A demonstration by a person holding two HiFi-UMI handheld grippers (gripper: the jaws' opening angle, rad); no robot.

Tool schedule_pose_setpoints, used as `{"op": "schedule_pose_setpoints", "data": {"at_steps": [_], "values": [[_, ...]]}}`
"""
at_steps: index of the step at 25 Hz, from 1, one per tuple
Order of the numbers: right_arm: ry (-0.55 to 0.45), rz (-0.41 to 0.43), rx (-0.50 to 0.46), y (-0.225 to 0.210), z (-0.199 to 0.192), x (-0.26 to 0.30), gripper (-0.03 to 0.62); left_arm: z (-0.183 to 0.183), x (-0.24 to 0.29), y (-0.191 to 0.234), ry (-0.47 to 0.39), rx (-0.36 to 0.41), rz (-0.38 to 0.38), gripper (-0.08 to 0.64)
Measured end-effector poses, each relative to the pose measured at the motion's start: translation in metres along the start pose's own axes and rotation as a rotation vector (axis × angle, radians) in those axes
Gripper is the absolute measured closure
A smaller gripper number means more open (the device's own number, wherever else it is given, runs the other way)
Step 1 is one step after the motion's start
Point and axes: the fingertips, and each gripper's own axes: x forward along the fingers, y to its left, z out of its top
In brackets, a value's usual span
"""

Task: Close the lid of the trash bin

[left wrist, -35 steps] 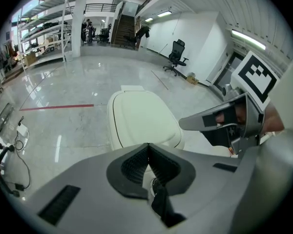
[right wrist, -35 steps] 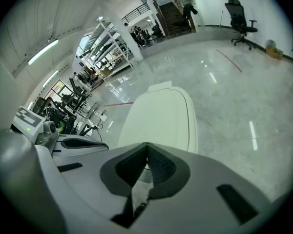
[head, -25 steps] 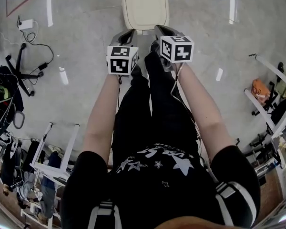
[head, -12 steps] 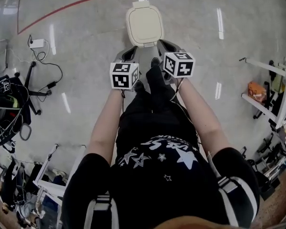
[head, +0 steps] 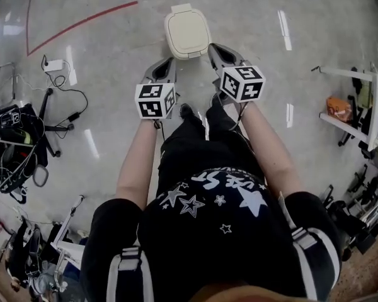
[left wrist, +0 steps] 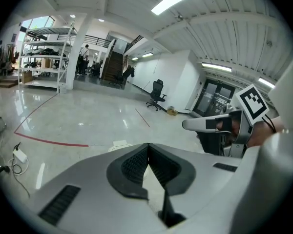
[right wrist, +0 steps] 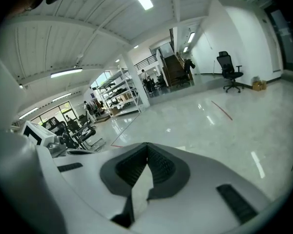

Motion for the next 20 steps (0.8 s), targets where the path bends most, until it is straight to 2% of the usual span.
{"op": "schedule_pose_setpoints", "data": {"at_steps": [9,12,16,20], "values": [[-0.010,0.078,-0.036,0.006,-0.001,-0.049,0.586,0.009,-0.022,-0.040,-0.062,0.001,0.014,0.548],[-0.021,0.099,-0.072,0.001,-0.004,-0.070,0.586,0.003,-0.030,-0.061,-0.076,0.002,0.029,0.548],[-0.047,0.127,-0.072,-0.004,-0.013,-0.106,0.586,-0.009,-0.049,-0.092,-0.100,0.008,0.054,0.548],[-0.035,0.176,-0.096,-0.006,-0.027,-0.135,0.586,-0.022,-0.066,-0.123,-0.124,0.015,0.080,0.548]]}}
